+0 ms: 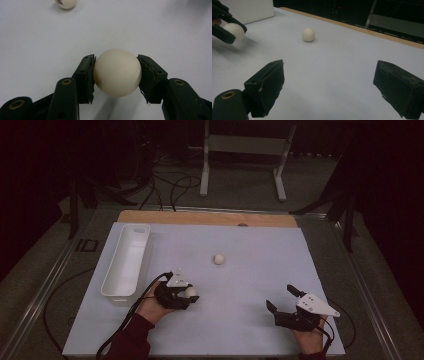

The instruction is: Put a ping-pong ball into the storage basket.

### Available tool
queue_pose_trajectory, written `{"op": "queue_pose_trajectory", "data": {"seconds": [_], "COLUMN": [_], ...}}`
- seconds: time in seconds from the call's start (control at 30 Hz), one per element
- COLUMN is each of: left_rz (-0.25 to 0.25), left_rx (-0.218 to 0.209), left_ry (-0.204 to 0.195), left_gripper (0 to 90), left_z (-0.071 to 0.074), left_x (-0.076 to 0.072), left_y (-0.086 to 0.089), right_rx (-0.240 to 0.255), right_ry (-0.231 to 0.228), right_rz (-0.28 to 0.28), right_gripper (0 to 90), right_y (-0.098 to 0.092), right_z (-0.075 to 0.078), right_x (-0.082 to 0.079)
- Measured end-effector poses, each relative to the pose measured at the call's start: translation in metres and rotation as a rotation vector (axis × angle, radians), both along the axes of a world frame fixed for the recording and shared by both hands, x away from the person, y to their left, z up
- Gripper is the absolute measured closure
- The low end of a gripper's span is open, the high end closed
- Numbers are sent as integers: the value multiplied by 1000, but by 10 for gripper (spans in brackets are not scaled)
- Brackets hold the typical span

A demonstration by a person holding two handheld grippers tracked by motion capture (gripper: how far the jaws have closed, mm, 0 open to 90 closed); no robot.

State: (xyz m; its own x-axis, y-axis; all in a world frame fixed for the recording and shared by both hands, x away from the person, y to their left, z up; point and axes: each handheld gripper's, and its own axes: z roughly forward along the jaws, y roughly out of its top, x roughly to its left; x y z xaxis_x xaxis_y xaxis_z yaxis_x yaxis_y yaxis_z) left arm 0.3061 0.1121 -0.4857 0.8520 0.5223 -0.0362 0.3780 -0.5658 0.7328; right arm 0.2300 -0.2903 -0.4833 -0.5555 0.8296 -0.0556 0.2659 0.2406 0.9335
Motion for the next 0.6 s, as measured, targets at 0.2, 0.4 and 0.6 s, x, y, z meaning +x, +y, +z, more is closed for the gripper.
{"op": "queue_pose_trajectory", "data": {"seconds": [0.2,0.4,0.6], "left_rz": [21,44,68], "left_rx": [-15,-33,-52], "left_ry": [-17,-35,-54], "left_gripper": [510,510,510], "left_z": [6,12,18], "left_x": [1,1,2], "left_y": [6,11,18], "right_rx": [-5,-4,-4], "right_ry": [-2,1,5], "right_rz": [5,6,6], "right_gripper": [95,95,95], "right_y": [0,1,2], "right_z": [-1,-1,-1], "right_x": [1,1,1]}}
